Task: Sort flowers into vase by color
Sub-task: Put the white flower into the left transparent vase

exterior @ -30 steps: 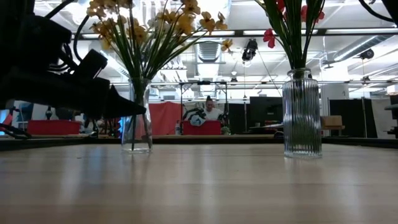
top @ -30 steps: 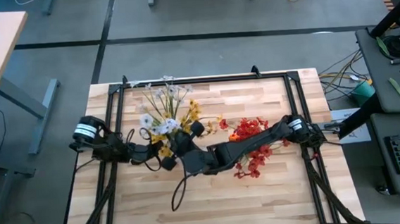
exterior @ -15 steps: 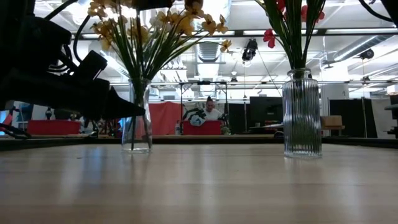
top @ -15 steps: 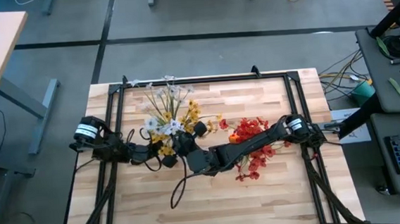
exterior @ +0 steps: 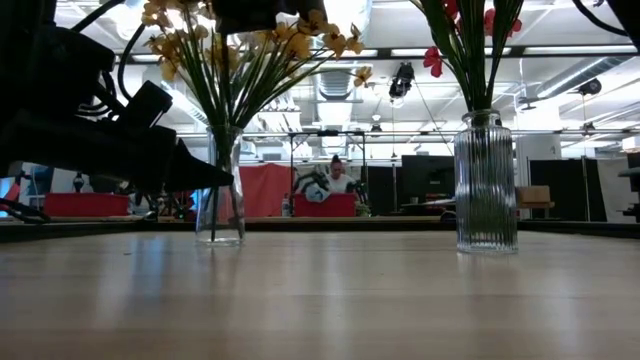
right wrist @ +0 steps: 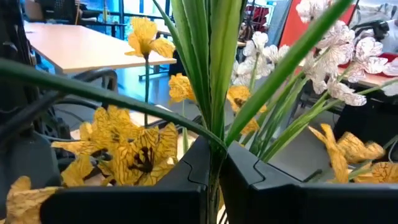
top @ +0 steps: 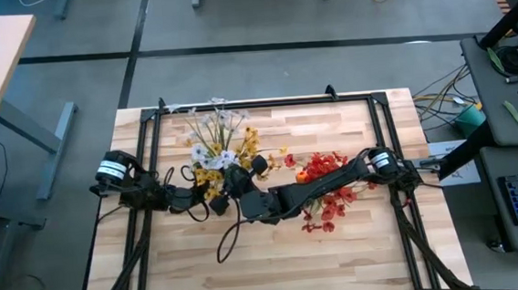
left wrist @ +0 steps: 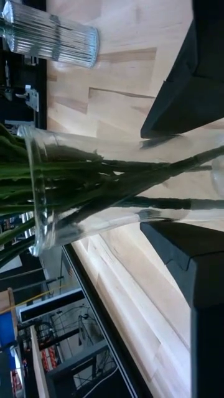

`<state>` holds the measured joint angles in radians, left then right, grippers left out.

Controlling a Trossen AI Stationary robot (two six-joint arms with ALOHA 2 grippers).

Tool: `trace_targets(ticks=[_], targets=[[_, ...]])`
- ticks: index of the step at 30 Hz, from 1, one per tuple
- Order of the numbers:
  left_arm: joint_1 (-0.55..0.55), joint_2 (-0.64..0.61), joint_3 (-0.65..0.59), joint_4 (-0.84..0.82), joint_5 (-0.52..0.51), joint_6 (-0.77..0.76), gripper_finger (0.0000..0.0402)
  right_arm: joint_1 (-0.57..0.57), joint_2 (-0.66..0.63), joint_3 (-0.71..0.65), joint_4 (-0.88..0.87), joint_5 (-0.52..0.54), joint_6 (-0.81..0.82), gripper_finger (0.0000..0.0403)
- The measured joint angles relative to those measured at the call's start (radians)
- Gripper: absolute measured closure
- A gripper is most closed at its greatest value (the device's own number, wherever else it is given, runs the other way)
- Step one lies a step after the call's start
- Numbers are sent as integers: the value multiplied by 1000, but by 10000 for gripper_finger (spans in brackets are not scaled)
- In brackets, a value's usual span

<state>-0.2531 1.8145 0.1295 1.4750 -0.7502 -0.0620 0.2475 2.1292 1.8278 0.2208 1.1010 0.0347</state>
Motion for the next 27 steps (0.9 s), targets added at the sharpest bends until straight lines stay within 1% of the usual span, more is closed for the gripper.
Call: trace_targets(ticks=[8, 11, 21, 27], targets=[[0, 0, 0, 0, 0, 0, 200, 1, 5, 0, -6, 0, -1, 390], [0, 0, 0, 0, 0, 0, 200, 0, 5, 0, -14, 0, 4, 382], [0, 0, -1, -1, 0, -4, 200, 4, -5, 0, -94, 0, 32, 299], [0, 0, -1, -1, 0, -8, 200, 35, -34, 0, -88, 1, -27, 263]])
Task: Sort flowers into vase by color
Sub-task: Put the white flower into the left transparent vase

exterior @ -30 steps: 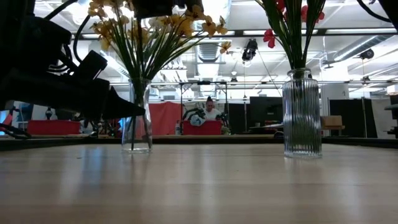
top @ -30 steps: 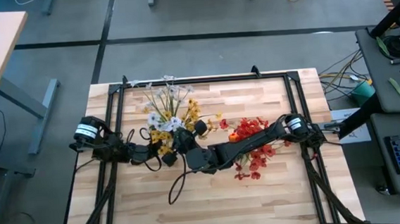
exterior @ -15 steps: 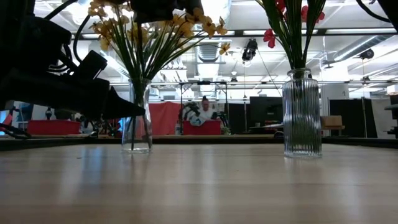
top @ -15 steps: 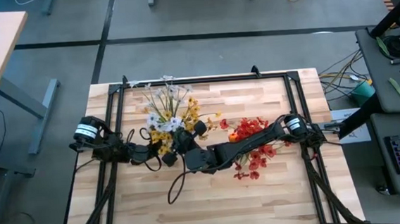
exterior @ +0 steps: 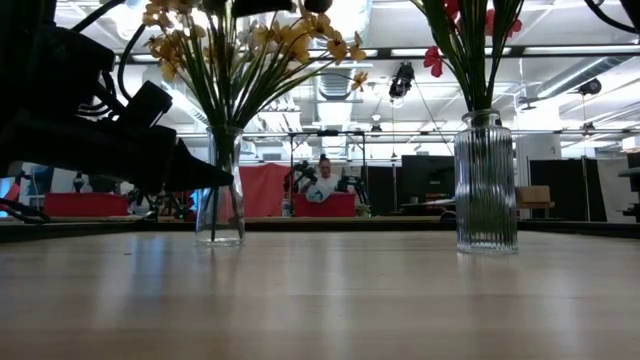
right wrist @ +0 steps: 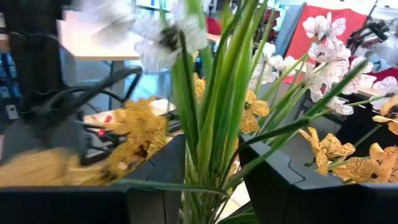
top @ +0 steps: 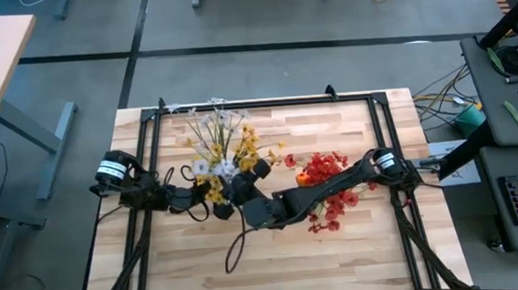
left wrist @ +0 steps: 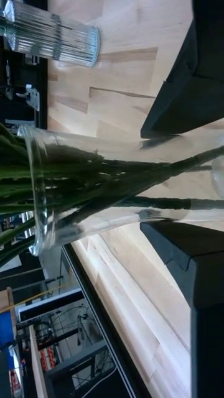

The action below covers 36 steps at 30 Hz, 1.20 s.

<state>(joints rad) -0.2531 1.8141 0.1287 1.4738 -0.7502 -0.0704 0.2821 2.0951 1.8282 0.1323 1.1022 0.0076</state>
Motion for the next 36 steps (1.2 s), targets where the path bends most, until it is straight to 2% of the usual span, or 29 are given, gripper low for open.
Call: trace_targets(ticks=[5, 9, 16, 21, 25, 32, 36], targets=[[0, 0, 0, 0, 0, 0, 200, 19, -15, 0, 0, -1, -17, 256], [0, 0, 0, 0, 0, 0, 200, 21, -30, 0, 7, 0, -32, 268], [0, 0, 0, 0, 0, -2, 200, 19, -48, 0, 8, -3, -63, 309], [0, 0, 0, -1, 0, -3, 200, 18, -51, 1, -4, -12, -70, 355], [0, 0, 0, 0, 0, -3, 200, 13, -51, 1, -60, -28, -27, 388], [0, 0, 0, -1, 0, -3, 200, -9, -51, 1, -184, -40, 94, 390], [0, 0, 0, -1, 0, -3, 200, -21, -51, 1, -245, -86, 159, 390]])
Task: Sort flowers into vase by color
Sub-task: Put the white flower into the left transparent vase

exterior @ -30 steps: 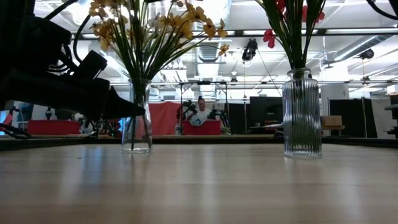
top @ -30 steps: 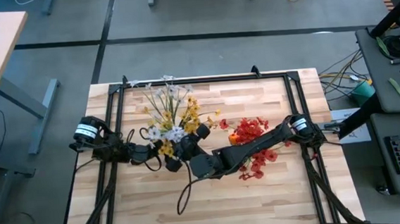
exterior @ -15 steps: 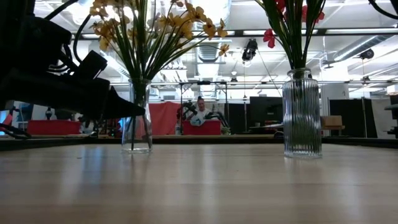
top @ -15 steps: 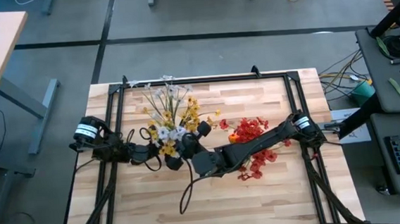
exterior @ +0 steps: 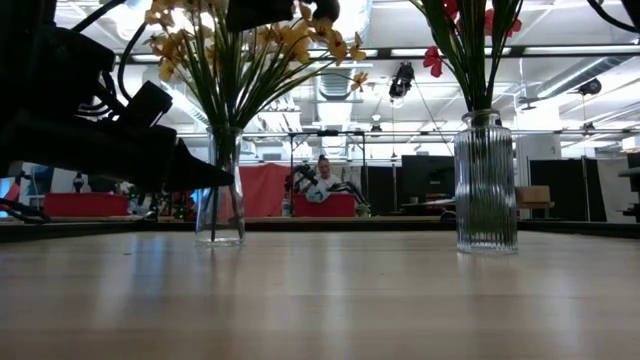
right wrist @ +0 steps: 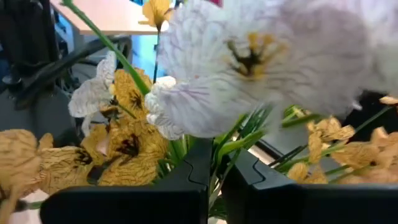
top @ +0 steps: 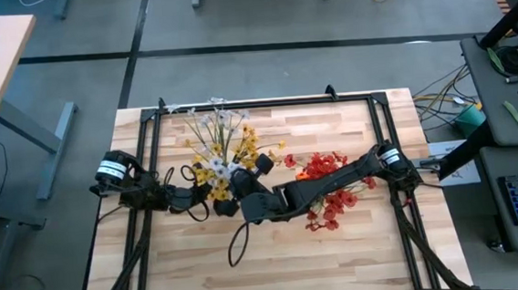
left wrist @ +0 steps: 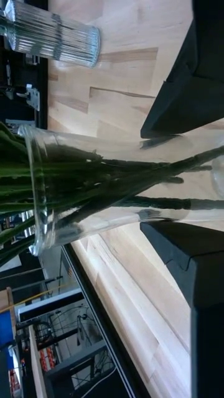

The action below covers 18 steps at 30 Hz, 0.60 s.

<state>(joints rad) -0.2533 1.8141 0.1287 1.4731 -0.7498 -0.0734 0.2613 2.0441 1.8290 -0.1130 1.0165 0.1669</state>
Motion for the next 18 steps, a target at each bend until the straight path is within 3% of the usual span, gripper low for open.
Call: trace_targets(ticks=[18], targets=[[0, 0, 0, -1, 0, -14, 200, -30, 2, 0, -122, -86, 67, 390]])
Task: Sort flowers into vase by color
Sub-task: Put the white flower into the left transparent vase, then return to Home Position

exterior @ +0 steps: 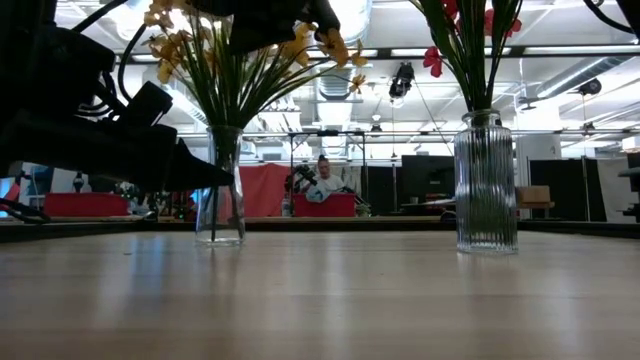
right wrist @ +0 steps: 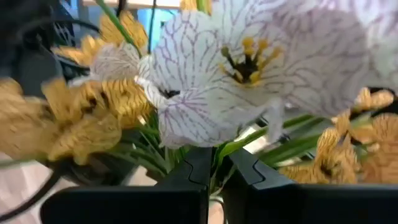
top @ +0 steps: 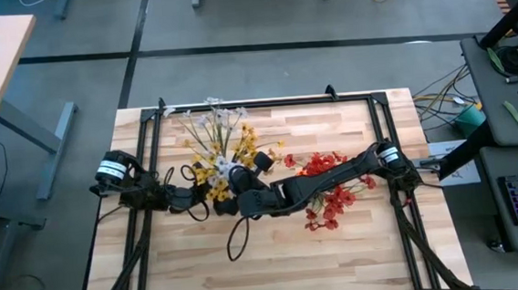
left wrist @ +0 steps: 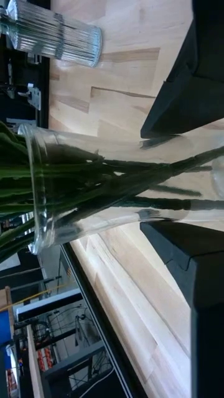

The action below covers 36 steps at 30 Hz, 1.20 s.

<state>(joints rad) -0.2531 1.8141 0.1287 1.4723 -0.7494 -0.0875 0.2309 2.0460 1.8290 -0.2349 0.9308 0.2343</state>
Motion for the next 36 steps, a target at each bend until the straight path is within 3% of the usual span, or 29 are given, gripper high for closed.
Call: trace_targets(ticks=[14, 27, 36], targets=[[0, 0, 0, 0, 0, -8, 200, 4, 0, 14, -46, 12, 17, 381], [0, 0, 0, -5, -1, -33, 168, 38, -2, 108, -122, 12, -7, 242], [-2, -16, -2, -1, -1, -36, 146, 70, -3, 195, -224, 12, -6, 189]])
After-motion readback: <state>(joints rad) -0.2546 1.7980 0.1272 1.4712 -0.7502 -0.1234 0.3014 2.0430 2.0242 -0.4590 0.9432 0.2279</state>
